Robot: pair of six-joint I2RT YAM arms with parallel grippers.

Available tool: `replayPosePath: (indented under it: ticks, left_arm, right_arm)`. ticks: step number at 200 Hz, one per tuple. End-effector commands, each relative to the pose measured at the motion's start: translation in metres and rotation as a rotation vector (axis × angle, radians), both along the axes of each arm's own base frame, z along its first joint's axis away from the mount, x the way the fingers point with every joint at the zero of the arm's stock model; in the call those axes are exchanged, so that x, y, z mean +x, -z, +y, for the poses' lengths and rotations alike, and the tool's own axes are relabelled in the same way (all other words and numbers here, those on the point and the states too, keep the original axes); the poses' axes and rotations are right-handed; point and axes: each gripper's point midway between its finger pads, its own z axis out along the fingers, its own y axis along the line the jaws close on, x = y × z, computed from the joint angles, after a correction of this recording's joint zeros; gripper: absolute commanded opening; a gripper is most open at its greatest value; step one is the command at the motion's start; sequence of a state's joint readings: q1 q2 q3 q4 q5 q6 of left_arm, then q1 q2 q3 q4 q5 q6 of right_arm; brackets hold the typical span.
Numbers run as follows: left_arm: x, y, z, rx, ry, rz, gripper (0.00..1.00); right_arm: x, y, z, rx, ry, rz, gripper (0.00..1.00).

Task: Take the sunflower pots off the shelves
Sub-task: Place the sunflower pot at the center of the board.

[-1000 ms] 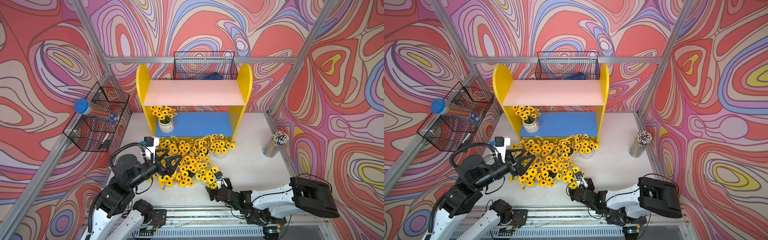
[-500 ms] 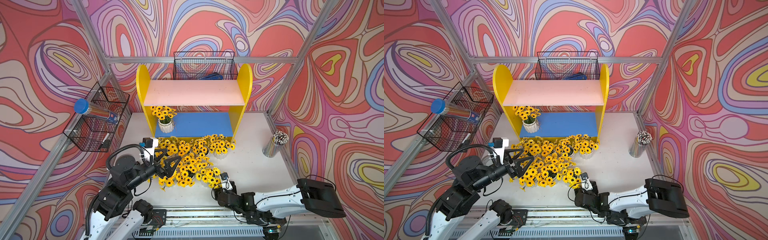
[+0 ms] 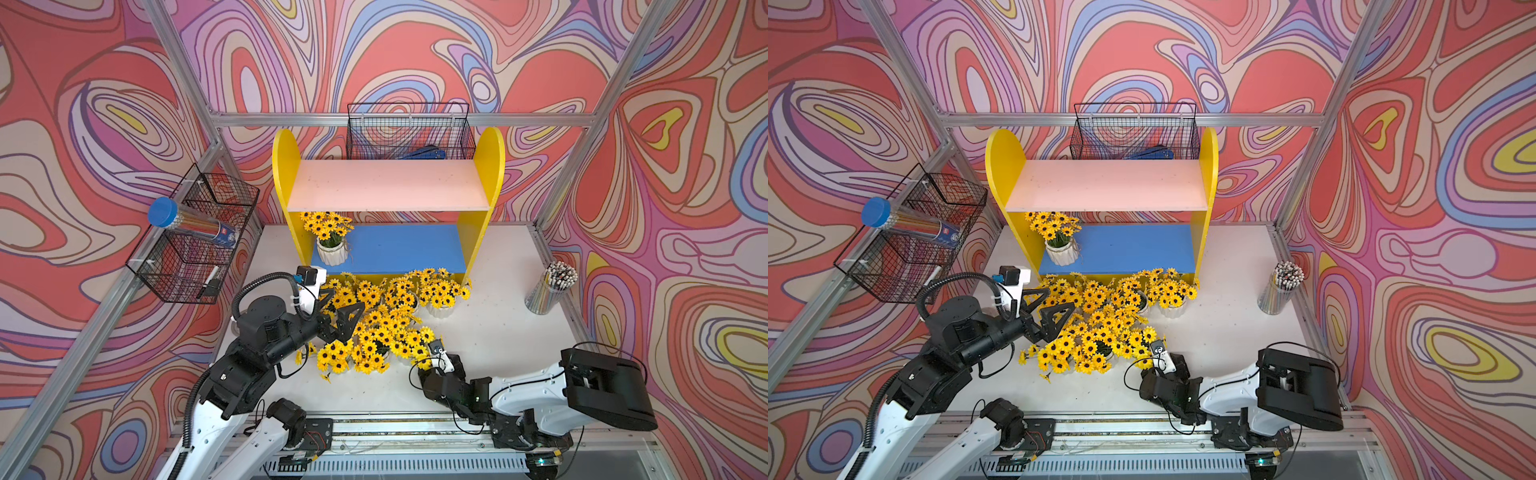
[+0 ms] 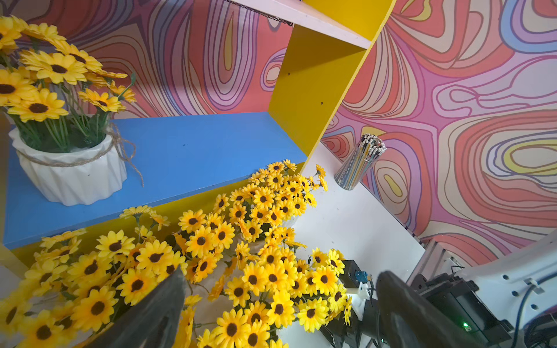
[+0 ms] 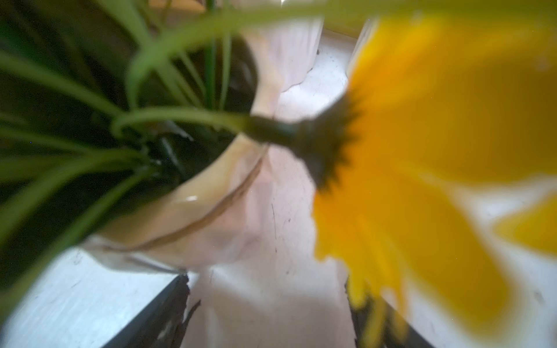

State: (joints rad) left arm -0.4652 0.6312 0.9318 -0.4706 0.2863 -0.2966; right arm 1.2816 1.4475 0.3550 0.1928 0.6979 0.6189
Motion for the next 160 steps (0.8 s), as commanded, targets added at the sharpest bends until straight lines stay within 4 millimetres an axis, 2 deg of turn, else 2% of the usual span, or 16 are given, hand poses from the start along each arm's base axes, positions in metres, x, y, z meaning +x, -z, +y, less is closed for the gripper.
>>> replayPosePath:
  ticks: [1,13,39,66,95,129,160]
  left_arm:
    - [0.011,-0.02,0.009,0.011,-0.07,-0.071,1.0]
    - [0.021,-0.019,0.017,0.031,-0.138,-0.052,1.0]
    - [0.04,-0.013,0.04,0.094,-0.306,0.008,1.0]
    - [0.055,-0.009,0.054,0.121,-0.419,0.026,1.0]
    - [0.07,0.005,0.062,0.168,-0.5,0.074,1.0]
    - [0.091,0.018,0.068,0.215,-0.566,0.107,0.99]
    - [0.118,0.03,0.075,0.245,-0.574,0.121,0.93]
  right_arm:
    - [0.005,-0.01,0.015,0.037,-0.046,-0.007,0.83]
    - [0.003,-0.009,0.015,0.026,-0.047,0.019,0.83]
    - [-0.008,-0.002,0.0,0.019,0.013,0.122,0.85]
    - [-0.02,-0.006,-0.031,0.037,0.158,0.217,0.89]
    - [-0.019,-0.035,-0.048,0.055,0.273,0.221,0.91]
    - [-0.005,-0.077,-0.077,-0.009,0.374,0.086,0.95]
    - [0.019,-0.122,-0.083,0.146,0.347,0.005,0.93]
